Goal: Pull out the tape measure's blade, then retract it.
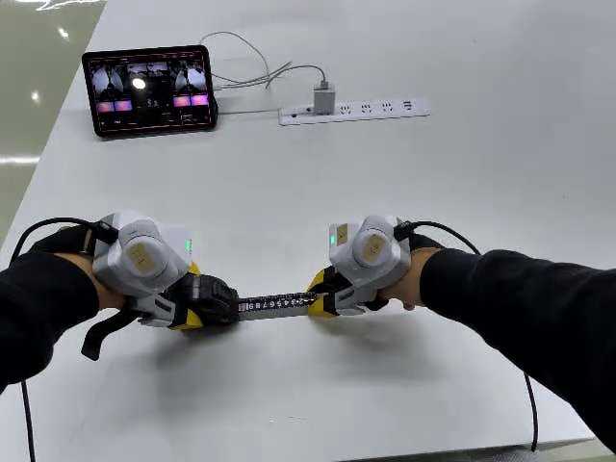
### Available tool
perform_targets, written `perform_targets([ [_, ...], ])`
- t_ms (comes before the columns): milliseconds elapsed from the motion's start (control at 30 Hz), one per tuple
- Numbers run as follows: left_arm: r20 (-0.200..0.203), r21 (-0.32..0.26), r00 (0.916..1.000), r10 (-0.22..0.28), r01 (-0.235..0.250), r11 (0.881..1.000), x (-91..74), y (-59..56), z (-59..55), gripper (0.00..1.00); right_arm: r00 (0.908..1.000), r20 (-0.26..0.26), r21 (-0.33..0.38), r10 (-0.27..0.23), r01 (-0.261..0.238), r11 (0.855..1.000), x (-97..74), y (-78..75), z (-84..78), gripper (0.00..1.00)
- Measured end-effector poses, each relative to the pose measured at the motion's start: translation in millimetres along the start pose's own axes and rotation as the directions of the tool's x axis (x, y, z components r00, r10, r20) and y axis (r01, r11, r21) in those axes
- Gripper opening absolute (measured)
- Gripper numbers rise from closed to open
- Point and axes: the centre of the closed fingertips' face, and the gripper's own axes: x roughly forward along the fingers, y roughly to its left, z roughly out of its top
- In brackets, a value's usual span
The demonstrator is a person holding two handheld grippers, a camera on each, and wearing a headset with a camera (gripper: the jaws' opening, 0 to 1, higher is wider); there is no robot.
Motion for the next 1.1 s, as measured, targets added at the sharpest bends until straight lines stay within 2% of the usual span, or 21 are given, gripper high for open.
perform_targets([
  [1100,-0.001,0.01,1.0,-0.001,0.001,1.0,0.8,-1.5,0.4,0.31,0.9998,-0.007,0.022,-0.016,0.016,1.0,-11.9,-2.4,-16.5,0.09],
])
